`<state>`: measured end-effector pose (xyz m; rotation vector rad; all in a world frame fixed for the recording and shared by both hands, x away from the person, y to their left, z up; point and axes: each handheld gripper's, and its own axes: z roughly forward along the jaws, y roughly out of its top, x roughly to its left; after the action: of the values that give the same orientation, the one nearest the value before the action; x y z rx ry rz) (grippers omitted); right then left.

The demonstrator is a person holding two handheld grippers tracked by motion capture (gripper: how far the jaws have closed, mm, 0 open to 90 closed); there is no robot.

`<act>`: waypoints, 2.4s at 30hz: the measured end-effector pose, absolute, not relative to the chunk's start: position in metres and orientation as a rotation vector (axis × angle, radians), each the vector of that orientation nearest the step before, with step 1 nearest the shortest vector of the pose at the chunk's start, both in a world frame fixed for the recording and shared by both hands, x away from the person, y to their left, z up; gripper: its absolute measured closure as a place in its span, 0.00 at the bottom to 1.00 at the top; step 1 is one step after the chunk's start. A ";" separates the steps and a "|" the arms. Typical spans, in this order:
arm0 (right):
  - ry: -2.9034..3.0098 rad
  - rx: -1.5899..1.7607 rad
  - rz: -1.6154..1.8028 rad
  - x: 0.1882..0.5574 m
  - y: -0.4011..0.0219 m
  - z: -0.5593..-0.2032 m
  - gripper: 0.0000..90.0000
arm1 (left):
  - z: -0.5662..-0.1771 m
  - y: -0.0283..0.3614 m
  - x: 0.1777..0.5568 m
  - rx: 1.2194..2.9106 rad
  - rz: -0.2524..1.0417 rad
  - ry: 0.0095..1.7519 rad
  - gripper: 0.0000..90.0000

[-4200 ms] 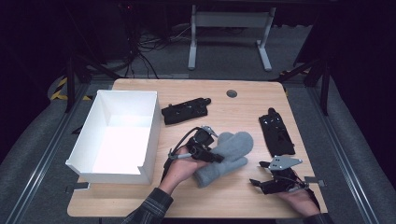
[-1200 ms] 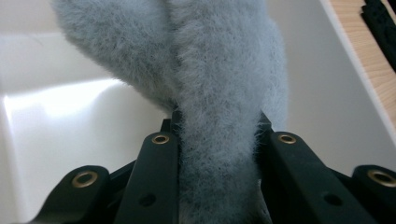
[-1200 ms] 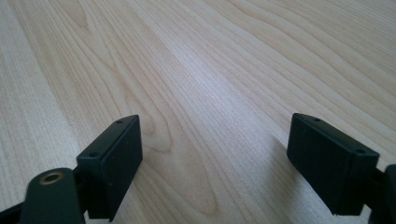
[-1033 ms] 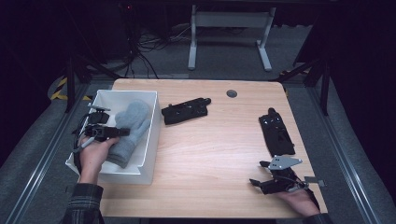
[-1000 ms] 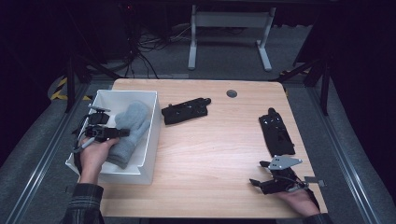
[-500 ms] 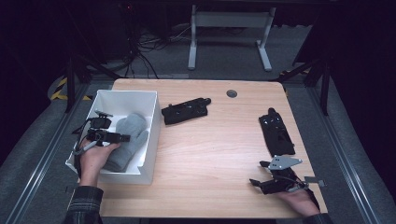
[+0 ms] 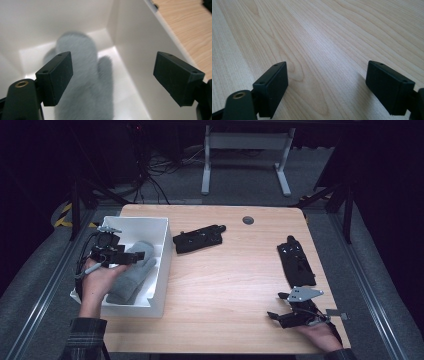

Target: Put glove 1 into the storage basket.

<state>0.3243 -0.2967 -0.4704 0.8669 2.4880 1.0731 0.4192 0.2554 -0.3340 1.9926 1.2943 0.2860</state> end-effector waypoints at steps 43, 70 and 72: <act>2.492 0.906 1.042 0.324 -0.297 -0.468 0.25 | -0.354 0.070 0.375 2.193 0.246 0.800 0.18; 2.305 1.086 1.006 0.373 -0.327 -0.436 1.00 | -0.453 0.062 0.367 2.306 0.154 0.736 0.06; 2.271 1.104 1.006 0.381 -0.334 -0.435 1.00 | -0.458 0.063 0.365 2.318 0.134 0.736 0.04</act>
<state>0.3810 -0.3344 -0.4346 1.1040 2.2714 1.0061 0.3650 0.0627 -0.4581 2.3184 0.7365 0.1340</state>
